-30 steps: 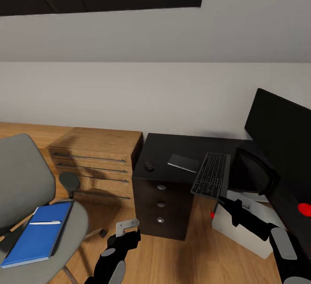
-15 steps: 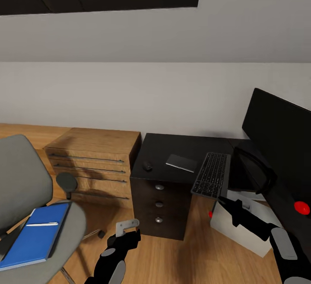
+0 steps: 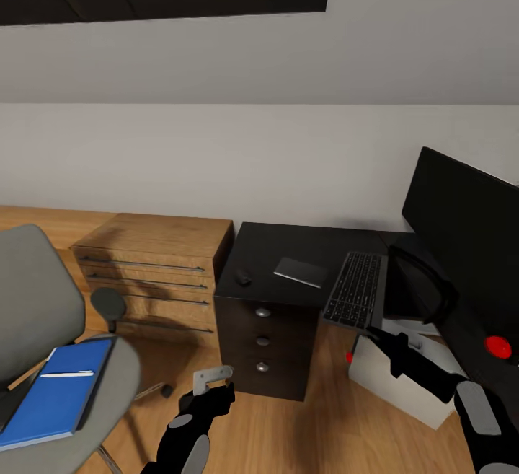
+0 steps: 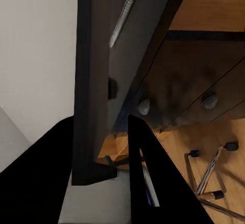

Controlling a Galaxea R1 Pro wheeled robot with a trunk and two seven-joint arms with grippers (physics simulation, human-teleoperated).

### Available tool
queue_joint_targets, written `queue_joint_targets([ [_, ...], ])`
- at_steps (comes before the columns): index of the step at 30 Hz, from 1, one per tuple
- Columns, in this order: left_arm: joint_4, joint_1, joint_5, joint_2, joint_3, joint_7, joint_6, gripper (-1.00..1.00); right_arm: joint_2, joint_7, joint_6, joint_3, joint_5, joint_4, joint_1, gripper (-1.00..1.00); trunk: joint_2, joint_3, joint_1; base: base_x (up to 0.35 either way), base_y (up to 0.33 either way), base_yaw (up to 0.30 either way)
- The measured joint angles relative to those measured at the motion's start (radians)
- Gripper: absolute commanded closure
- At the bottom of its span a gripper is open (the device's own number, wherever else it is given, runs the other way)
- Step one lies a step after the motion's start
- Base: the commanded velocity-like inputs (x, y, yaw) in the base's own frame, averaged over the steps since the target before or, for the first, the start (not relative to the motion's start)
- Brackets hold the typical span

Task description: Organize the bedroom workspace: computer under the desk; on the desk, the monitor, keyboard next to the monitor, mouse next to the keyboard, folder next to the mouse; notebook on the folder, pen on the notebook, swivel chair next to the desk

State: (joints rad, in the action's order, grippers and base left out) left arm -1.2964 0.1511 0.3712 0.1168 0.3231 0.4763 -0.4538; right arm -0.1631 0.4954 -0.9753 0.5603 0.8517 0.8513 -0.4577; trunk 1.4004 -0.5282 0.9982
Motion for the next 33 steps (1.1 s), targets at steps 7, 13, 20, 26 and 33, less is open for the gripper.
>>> queue_joint_targets([
  [7,0.000,0.000,0.000,0.000,-0.001,-0.001,-0.001,-1.00,-0.002,0.056,0.002,0.000,0.000,-0.025,0.000,1.00,0.000,0.000,0.000,0.000,-0.062,0.000],
  [13,0.000,0.000,0.001,0.000,-0.001,-0.001,-0.001,-1.00,-0.002,0.055,0.014,0.001,-0.002,-0.028,0.000,1.00,0.000,0.000,0.000,0.028,-0.004,0.000],
  [20,-0.002,0.000,0.001,0.000,-0.001,-0.001,-0.001,-1.00,-0.003,0.050,0.038,0.002,0.001,-0.077,0.000,1.00,0.000,0.000,0.000,0.130,0.000,0.000],
  [26,-0.004,0.000,0.001,-0.001,-0.001,-0.001,0.000,-1.00,-0.006,0.048,0.035,0.003,0.019,-0.084,0.000,1.00,0.000,0.000,0.000,0.091,0.000,0.000],
  [33,-0.008,0.000,0.003,0.000,-0.002,-0.001,-0.001,-1.00,-0.009,0.014,0.073,0.002,0.048,-0.084,0.000,1.00,0.000,0.000,0.000,0.030,0.000,0.000],
])
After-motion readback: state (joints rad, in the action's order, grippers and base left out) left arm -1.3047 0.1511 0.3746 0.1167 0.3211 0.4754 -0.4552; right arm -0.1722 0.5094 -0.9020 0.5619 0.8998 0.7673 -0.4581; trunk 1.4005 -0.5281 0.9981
